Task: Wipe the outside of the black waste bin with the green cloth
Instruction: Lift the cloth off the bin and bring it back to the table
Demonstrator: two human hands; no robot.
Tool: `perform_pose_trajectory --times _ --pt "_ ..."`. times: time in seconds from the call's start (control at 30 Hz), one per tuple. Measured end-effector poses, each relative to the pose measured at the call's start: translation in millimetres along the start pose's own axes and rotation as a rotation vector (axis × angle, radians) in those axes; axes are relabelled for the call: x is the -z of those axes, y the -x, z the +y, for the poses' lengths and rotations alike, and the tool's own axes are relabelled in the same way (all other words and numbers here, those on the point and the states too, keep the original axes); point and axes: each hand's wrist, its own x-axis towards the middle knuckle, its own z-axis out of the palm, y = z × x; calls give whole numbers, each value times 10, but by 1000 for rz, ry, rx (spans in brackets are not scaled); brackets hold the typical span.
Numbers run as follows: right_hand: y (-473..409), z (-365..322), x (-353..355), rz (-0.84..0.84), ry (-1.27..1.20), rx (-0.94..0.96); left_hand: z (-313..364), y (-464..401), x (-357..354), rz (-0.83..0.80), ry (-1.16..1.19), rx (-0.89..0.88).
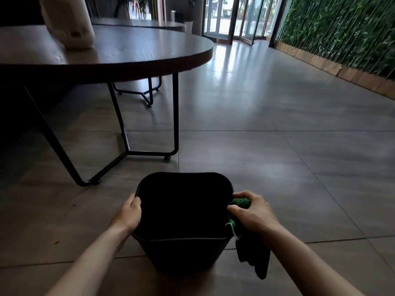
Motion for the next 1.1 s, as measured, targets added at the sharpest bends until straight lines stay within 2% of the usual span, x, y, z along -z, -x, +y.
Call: perform_pose_trajectory --times 0.1,0.17,0.23,0.3,0.37,0.5,0.57,0.63,0.7,0.77,0.9,0.97,1.1 --pt "60 -90 92 -1 47 -22 27 33 -2 32 -26 45" --pt "90 -161 197 24 41 -19 75 187 12 146 -100 34" --pt "119 -255 322 29 -24 -1 191 411 29 297 -201 -109" --pt "180 -398 438 -14 -197 9 430 673 -17 338 -58 -337" --pt "288 -610 526 -108 -410 13 722 951 -130 185 183 -458" --pt "554 -1068 630 -337 -913 37 1229 1461 -376 -353 442 -499" --pt "652 -1190 638 -419 -1106 55 1341 1633 -507 -459 490 -472" --pt "702 -1188 630 -481 -1219 92 1420 1758 -601 -461 626 -376" --pt "734 -1118 649 -509 -1199 141 1436 1783 -656 -378 710 -276" --pt "733 -996 720 -519 -1070 221 1411 1752 -585 -251 617 -303" --pt "684 -786 945 -522 -708 403 1377 1669 -294 -150 282 -436" --pt "678 -751 1022 -493 -569 475 1369 1622 -163 -109 139 -557" --pt "633 -740 1083 -339 -262 639 1477 1575 79 6 -165 -814"
